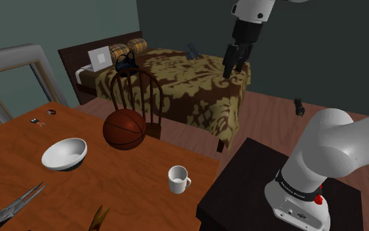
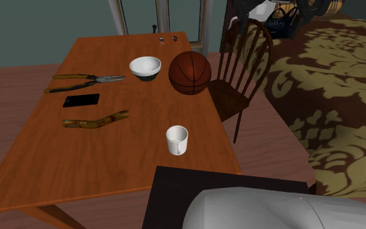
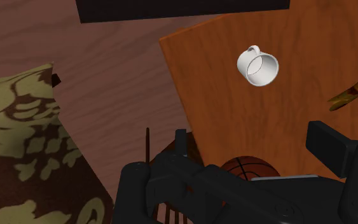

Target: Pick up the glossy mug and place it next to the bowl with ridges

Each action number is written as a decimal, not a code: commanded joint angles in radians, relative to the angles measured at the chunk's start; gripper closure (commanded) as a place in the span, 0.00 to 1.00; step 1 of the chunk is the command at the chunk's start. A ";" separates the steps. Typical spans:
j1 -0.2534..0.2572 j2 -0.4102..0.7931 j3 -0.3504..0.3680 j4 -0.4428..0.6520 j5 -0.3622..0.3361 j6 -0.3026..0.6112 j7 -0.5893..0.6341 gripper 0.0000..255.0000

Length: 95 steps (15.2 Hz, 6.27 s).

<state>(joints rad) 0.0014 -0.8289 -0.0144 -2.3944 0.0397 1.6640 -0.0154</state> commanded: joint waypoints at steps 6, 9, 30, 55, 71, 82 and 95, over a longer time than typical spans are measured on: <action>0.020 0.029 0.035 -0.138 0.024 0.159 0.019 0.00; 0.034 0.065 0.057 -0.209 0.041 0.261 0.030 0.00; 0.120 0.780 0.222 -0.349 0.091 1.085 0.134 0.00; 0.211 1.193 0.147 -0.233 -0.075 1.372 0.277 1.00; 0.155 1.015 0.216 -0.270 -0.017 1.230 0.240 1.00; 0.140 0.828 0.247 -0.280 0.063 1.056 0.189 1.00; 0.143 0.694 0.246 -0.213 0.085 0.857 0.182 1.00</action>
<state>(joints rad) 0.1457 -0.1503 0.2284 -2.6299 0.1314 2.5283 0.1584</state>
